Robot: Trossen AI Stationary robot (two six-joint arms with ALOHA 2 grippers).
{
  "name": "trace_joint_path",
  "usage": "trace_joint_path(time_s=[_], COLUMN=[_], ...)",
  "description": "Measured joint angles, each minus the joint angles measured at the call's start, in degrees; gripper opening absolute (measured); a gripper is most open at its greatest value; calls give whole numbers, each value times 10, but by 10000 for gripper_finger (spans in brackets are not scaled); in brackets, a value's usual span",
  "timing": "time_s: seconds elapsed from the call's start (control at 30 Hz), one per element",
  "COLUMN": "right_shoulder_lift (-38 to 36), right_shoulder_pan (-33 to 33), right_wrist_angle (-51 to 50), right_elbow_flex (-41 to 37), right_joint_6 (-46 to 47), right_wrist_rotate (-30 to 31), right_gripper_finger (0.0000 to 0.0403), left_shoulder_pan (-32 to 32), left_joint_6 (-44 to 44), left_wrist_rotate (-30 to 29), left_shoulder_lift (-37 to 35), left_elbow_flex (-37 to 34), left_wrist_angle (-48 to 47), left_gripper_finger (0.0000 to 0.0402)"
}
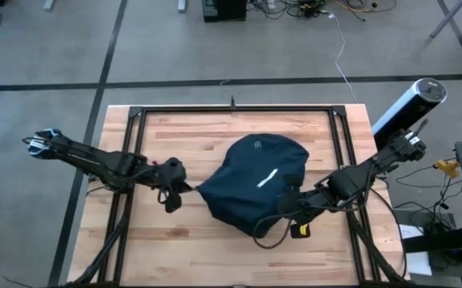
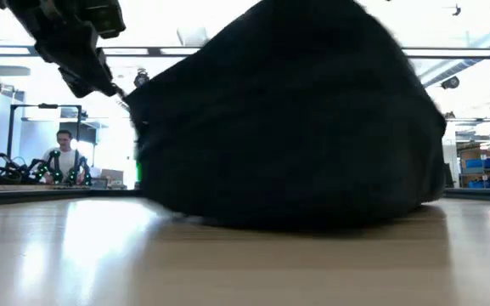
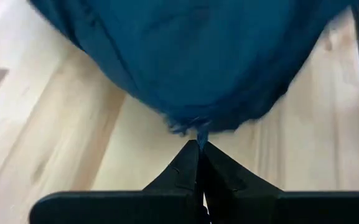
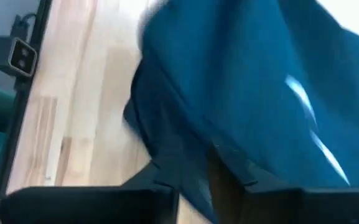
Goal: Unpack backpack
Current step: Close the black backpack
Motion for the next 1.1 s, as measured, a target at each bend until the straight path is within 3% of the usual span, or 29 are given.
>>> trace_joint_path(time_s=[0.27, 0.47, 0.6, 0.8, 0.93, 1.03, 1.1], right_shoulder_lift=[-5, -9, -10, -9, -7, 1, 12], right_shoulder_pan=[-3, -1, 6, 9, 9, 1, -14], right_wrist_angle=[-14, -84, -79, 11, 174, 300, 349], right_elbow_flex=[-28, -83, -133, -218, -280, -310, -323], right_joint_6=[15, 117, 180, 244, 242, 214, 175], right_wrist_rotate=[4, 6, 5, 6, 2, 3, 13], right_gripper_finger=[208, 228, 224, 216, 218, 222, 222], left_shoulder_pan=[-16, -50, -64, -65, -65, -65, -65], left_joint_6=[-79, -133, -169, -226, -247, -248, -242], left_wrist_rotate=[-10, -8, -15, -16, -1, 30, 18], left_shoulder_lift=[-28, -20, -10, 25, 42, 30, 17], left_elbow_flex=[-47, -64, -69, -88, -80, -38, 6], left_wrist_angle=[7, 84, 118, 89, 16, -33, -76], left_gripper_finger=[0, 0, 13, 87, 159, 209, 233])
